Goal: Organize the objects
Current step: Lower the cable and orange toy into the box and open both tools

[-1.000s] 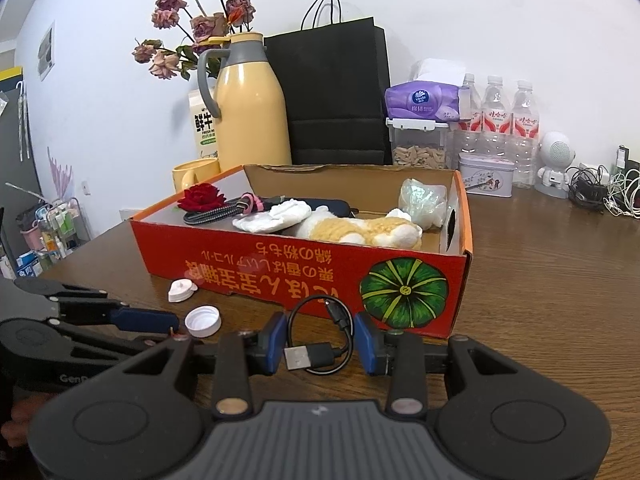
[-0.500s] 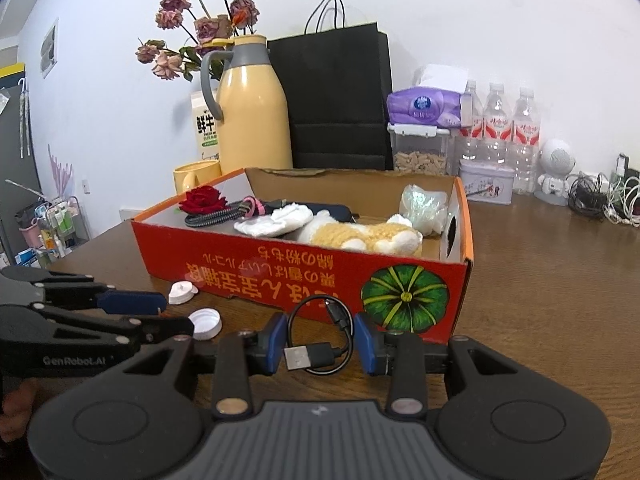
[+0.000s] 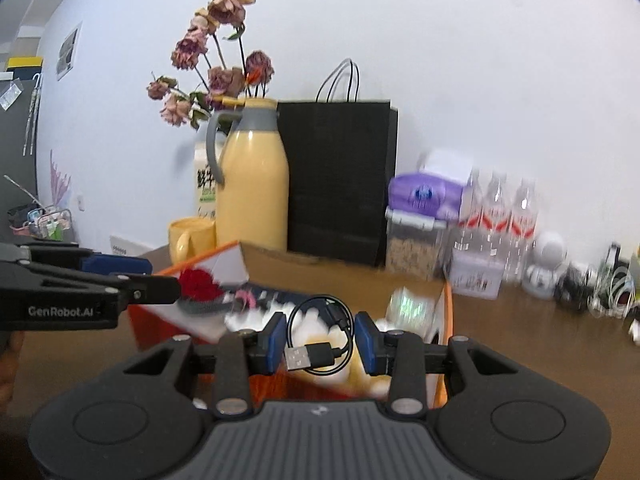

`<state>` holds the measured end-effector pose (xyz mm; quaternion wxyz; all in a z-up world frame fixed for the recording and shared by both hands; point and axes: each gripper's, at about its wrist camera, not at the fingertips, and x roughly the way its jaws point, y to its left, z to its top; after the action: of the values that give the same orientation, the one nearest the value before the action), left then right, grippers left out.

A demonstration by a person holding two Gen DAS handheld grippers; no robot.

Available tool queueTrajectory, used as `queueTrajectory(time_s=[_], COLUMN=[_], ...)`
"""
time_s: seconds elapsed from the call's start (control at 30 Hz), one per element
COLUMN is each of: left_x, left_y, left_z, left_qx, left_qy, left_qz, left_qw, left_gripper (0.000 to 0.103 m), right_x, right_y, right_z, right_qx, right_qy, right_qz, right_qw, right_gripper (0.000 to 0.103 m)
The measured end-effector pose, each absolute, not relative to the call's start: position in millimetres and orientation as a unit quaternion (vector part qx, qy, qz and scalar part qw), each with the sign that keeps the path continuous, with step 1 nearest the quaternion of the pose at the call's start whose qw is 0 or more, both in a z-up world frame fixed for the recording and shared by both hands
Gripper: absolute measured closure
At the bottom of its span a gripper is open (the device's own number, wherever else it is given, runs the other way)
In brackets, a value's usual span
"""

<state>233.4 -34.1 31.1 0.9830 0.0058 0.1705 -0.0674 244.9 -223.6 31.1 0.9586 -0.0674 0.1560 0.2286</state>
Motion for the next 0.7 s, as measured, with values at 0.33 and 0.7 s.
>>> queueTrajectory(time_s=[0.33, 0.7], left_x=[300.5, 307.7], left_y=[-34.5, -28.1], left_z=[30.6, 0.5], left_qx=[-0.061, -0.041], left_qy=[0.179, 0.193], left_qz=[-0.007, 0.010], left_qw=[0.982, 0.980], left_gripper=[0.061, 0.061], right_x=[307.6, 317.2], right_y=[-206.2, -215.6], right_z=[23.2, -6.8], right_qx=[-0.050, -0.047], right_qy=[0.172, 0.214], right_qz=[0.172, 0.150], right_qw=[0.969, 0.964], right_gripper=[0.067, 0.067])
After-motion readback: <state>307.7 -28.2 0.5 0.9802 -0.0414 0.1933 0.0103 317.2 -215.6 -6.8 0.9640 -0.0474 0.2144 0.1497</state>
